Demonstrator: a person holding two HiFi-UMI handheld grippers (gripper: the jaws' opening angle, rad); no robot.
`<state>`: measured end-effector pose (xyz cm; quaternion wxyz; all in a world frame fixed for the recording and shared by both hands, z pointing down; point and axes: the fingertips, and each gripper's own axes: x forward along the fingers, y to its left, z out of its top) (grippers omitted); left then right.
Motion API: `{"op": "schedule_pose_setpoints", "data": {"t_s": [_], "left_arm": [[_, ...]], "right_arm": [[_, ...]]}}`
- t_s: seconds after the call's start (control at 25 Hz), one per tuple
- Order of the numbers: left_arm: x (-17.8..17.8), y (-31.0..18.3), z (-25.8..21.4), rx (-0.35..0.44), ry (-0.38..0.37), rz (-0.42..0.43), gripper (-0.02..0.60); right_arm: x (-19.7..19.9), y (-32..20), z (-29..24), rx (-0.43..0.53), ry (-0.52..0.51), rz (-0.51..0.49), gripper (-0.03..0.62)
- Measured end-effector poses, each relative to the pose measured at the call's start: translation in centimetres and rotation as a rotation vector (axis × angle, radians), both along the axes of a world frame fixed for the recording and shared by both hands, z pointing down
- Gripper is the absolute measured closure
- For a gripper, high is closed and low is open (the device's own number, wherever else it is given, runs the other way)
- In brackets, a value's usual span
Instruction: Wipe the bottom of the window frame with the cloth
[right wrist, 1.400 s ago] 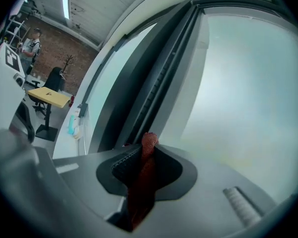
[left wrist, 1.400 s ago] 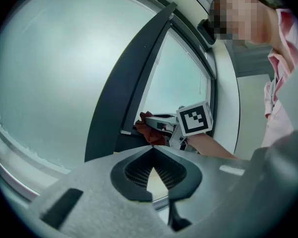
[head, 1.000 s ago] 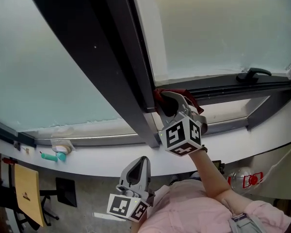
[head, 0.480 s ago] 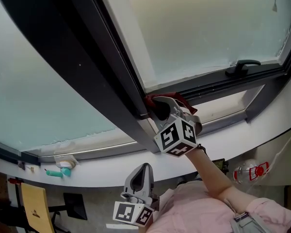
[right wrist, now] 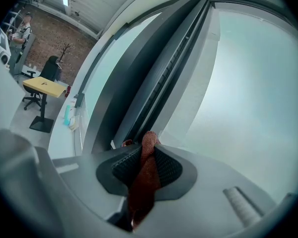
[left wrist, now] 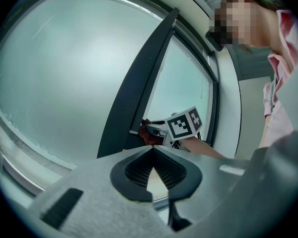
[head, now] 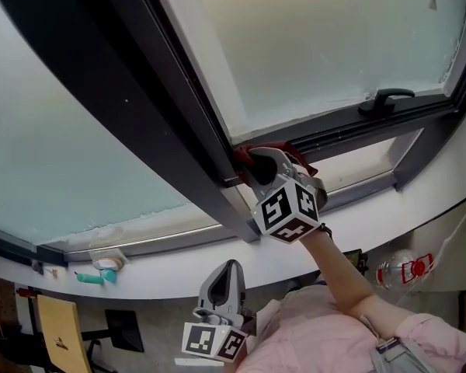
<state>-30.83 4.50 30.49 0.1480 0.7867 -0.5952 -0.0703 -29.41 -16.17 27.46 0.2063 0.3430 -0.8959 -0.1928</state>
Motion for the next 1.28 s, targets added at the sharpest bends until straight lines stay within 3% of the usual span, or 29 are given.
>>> {"op": "schedule_pose_setpoints", "data": {"t_s": [0.8, 1.28], "left_arm": [[0.7, 0.5, 0.1, -0.004, 0.003, 0.003, 0.586], [3.1, -0.6, 0.4, -0.019, -0.008, 0.041, 0.584]], "right_arm": [[3.2, -1.0, 0.0, -0.014, -0.036, 0.057, 0.523], [4.9, -1.3, -0.1, -0.021, -0.056, 0.054, 0.524]]}}
